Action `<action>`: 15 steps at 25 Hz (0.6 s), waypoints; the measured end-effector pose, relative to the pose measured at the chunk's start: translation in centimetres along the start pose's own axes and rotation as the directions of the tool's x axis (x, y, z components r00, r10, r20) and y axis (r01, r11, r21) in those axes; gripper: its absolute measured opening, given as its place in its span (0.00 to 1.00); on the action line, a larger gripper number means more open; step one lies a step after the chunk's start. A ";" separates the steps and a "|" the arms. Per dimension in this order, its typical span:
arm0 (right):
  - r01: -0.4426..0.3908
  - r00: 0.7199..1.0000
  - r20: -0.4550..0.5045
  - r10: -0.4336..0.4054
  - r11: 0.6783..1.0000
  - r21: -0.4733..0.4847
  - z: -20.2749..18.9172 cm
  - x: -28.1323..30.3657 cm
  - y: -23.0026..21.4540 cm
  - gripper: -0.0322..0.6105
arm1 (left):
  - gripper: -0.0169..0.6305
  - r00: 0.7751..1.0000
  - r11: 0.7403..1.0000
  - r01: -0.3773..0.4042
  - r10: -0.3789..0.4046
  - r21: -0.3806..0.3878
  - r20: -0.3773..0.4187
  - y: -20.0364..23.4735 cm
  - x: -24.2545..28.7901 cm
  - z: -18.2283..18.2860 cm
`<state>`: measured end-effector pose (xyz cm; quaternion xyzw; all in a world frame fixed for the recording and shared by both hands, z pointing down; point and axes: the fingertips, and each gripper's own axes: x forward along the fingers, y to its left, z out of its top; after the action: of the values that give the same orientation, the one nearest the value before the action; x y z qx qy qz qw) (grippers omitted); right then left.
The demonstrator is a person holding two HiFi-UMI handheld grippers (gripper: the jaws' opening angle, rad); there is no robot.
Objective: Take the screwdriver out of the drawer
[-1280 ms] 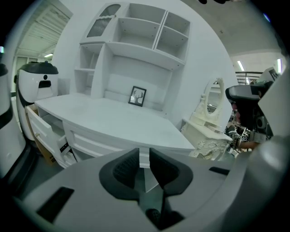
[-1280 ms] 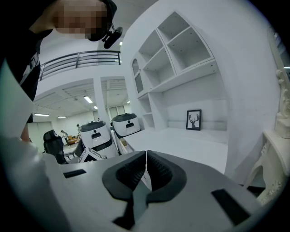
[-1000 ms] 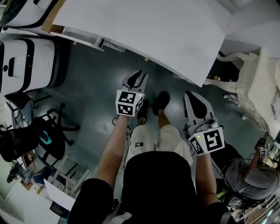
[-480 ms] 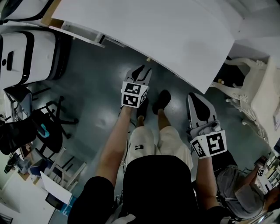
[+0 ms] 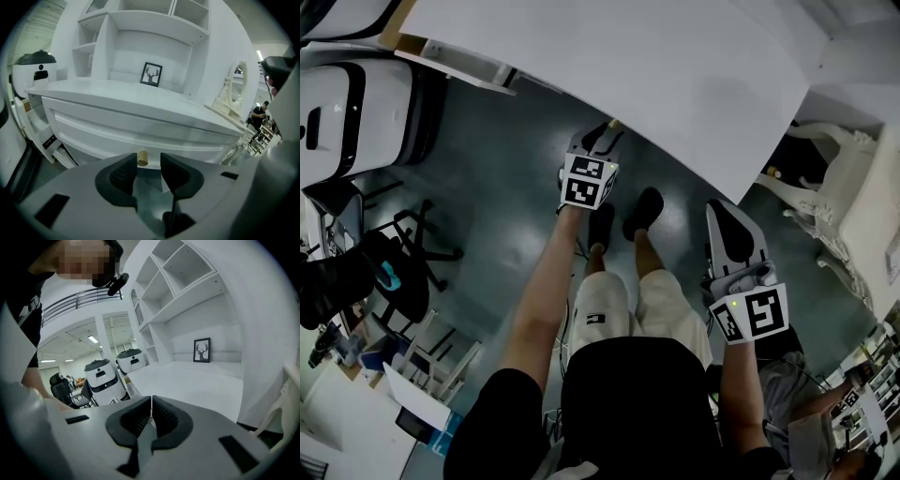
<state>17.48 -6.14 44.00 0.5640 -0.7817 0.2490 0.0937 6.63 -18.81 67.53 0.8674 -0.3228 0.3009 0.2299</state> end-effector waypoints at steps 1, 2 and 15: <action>0.001 1.000 -0.003 -0.001 1.000 0.001 -0.1 0.2 0.0 0.09 | 0.27 1.000 1.000 -0.002 0.002 0.000 -0.004 0.3 0.2 -0.1; 0.003 1.000 -0.005 -0.003 1.000 0.002 -0.1 0.3 0.0 0.09 | 0.27 1.000 1.000 -0.005 0.005 -0.001 -0.008 0.6 0.5 -0.3; 0.008 1.000 -0.022 -0.008 1.000 0.017 -1.1 0.8 -2.2 0.09 | 0.23 0.999 1.000 -0.021 0.022 0.020 -0.023 0.6 3.6 -0.1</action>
<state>19.11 -6.84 45.92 0.5652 -0.7762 0.2615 0.0987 8.33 -20.68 70.13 0.8625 -0.3264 0.3166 0.2219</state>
